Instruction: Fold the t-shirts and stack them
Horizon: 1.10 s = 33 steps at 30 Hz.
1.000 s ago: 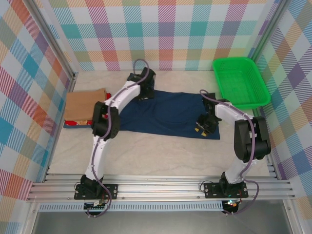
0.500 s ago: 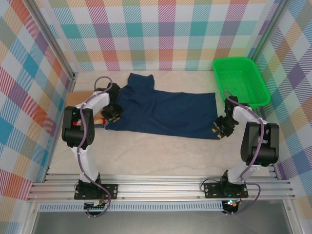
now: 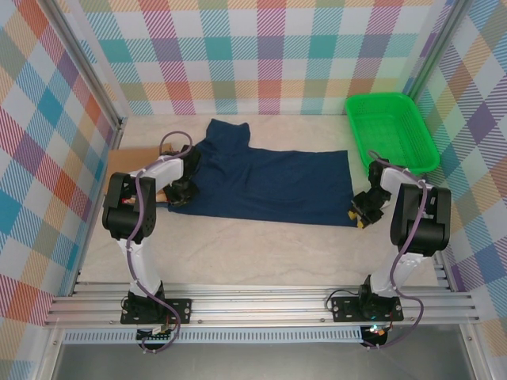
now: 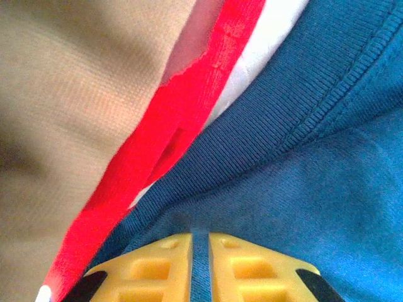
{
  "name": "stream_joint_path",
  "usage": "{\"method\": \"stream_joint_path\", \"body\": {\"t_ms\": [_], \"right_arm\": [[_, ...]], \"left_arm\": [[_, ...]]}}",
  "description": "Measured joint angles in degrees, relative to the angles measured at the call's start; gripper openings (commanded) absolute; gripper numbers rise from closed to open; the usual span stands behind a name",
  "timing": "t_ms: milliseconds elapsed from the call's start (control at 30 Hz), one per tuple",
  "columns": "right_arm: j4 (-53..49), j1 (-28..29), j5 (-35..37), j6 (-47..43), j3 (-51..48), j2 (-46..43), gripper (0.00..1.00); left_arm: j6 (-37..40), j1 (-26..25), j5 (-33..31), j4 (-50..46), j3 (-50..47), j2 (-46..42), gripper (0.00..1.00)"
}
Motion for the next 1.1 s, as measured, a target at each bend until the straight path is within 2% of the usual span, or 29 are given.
{"method": "stream_joint_path", "body": {"t_ms": [233, 433, 667, 767, 867, 933, 1000, 1100], "right_arm": [[-0.98, -0.02, 0.13, 0.57, -0.37, -0.48, 0.31], [-4.31, -0.42, 2.32, 3.19, -5.86, -4.74, 0.32], [-8.52, -1.53, 6.08, 5.68, -7.69, -5.9, 0.33], [-9.44, -1.57, 7.39, 5.01, -5.77, -4.28, 0.34], [-9.09, -1.55, 8.48, 3.58, -3.61, -3.8, 0.4], [-8.5, -1.07, 8.79, 2.21, -2.1, -4.24, 0.47], [-8.2, -0.31, 9.09, 1.03, -0.9, -5.55, 0.53], [-7.8, 1.36, 8.33, -0.11, 0.13, -8.59, 0.56]], "left_arm": [[-1.62, -1.88, 0.07, -0.48, -3.06, -2.64, 0.15], [-8.83, -5.11, 0.07, -3.1, -14.01, -10.67, 0.14], [-13.79, -5.31, 2.14, -5.64, -22.36, -17.16, 0.15], [-14.45, -5.31, 2.47, -5.46, -22.32, -20.41, 0.24], [-13.73, -5.31, 2.05, -4.98, -19.04, -24.92, 0.57], [-12.04, -5.16, 2.49, -3.37, -15.69, -26.29, 0.59], [-10.25, -4.79, 3.32, -1.62, -12.24, -25.88, 0.56], [-7.61, -3.98, 4.57, 0.17, -9.07, -22.4, 0.54]]}}
